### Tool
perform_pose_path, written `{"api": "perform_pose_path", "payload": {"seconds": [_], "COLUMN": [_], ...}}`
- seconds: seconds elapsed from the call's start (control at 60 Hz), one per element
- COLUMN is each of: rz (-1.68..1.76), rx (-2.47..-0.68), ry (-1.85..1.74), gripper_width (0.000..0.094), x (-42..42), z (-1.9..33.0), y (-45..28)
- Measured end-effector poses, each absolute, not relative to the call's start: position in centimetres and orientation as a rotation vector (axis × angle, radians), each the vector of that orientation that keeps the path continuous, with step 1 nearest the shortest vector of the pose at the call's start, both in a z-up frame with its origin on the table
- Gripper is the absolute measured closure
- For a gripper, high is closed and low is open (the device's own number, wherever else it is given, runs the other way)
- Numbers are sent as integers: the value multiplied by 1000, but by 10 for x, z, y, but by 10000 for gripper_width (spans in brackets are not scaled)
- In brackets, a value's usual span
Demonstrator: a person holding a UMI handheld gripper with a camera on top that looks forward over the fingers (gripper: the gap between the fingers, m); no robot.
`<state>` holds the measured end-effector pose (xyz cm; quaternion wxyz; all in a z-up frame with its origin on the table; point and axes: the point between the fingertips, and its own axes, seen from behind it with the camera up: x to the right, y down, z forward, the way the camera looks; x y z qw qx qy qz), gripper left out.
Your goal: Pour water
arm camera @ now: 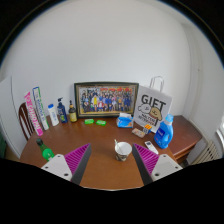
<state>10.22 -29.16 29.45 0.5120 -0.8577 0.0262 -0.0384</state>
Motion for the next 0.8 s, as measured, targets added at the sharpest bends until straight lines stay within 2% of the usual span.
{"api": "perform_pose_path", "payload": {"seconds": [0.283, 0.433, 0.8], "rz": [-136, -155, 12], "rx": [-2101, -2106, -2079], "ry": [66, 41, -2], "gripper_width": [84, 84, 82], "x": [103, 88, -56], "z": [269, 245, 170], "y": [-302, -317, -344]}}
